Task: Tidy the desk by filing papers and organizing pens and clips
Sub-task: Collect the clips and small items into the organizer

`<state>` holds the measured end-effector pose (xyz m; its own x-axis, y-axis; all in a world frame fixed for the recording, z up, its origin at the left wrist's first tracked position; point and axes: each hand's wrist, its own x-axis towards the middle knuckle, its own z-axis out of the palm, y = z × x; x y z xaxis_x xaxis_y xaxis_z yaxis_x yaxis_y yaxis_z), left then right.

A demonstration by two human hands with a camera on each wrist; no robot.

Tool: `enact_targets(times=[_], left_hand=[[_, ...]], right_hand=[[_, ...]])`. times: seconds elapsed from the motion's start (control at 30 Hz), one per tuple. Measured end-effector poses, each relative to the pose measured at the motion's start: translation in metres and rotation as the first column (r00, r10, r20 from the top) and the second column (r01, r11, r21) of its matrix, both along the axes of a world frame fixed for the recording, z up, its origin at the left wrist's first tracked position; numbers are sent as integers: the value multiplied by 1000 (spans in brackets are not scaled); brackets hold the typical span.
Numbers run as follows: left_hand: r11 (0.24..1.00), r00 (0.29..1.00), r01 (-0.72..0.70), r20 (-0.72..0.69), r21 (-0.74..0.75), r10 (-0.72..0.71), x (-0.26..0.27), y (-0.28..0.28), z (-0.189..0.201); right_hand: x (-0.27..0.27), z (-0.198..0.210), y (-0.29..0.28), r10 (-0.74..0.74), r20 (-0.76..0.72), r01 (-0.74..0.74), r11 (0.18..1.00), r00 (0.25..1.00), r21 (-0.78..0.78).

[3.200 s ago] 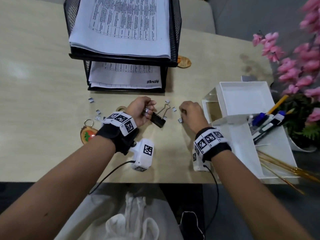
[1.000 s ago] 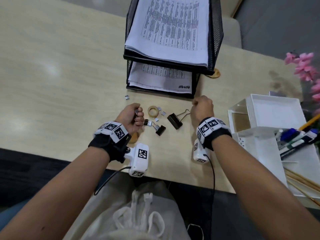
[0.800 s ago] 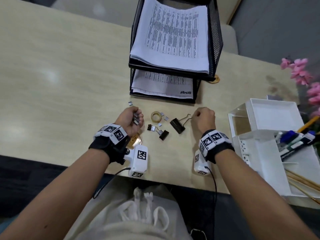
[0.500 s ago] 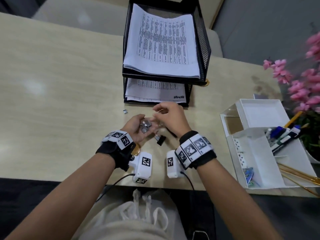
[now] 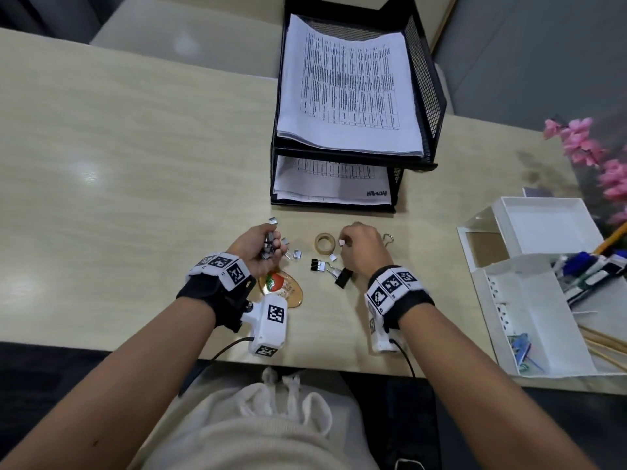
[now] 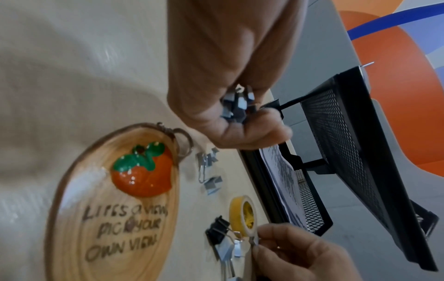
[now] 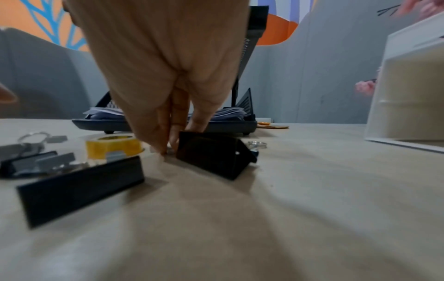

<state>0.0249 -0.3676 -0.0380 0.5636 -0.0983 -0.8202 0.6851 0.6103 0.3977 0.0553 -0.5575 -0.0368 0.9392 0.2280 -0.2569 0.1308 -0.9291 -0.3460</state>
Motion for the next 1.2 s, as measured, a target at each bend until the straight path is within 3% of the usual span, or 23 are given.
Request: enact_targets(times=[0.07, 0.17, 0.33, 0.43, 0.53, 0.63, 0.73, 0.87, 1.0, 1.2], left_hand=[[1000, 1000, -7, 17, -3, 7, 1, -3, 2], [999, 998, -26, 48, -47, 28, 3, -9, 3], [990, 997, 30, 78, -141, -19, 3, -23, 1], [991, 998, 30, 66, -132, -21, 2, -24, 1], [995, 997, 68, 36, -73, -66, 0, -16, 3], [994, 993, 111, 37, -5, -110, -3, -7, 2], [993, 992, 119, 37, -2, -119, -6, -1, 2], [992, 991, 125, 48, 8, -125, -9, 2, 3], [992, 990, 128, 50, 7, -128, -10, 5, 2], [989, 988, 148, 50, 14, -149, -11, 3, 2]], right_hand=[[-1, 4, -4, -110, 26, 108, 991, 994, 76], [-7, 25, 4, -252, 19, 232, 913, 967, 335], [-22, 58, 36, -121, -117, 166, 811, 986, 560], [-16, 52, 34, -236, -69, 239, 838, 969, 490], [-13, 28, 21, -363, -78, 370, 892, 929, 258], [-21, 10, 20, -361, -134, 377, 918, 923, 122], [-27, 3, 25, -320, -113, 333, 934, 941, 127], [-28, -2, 22, -343, -123, 363, 901, 931, 238], [-38, 4, 19, -270, -88, 284, 906, 959, 315], [-60, -2, 26, -84, -16, 85, 979, 996, 184]])
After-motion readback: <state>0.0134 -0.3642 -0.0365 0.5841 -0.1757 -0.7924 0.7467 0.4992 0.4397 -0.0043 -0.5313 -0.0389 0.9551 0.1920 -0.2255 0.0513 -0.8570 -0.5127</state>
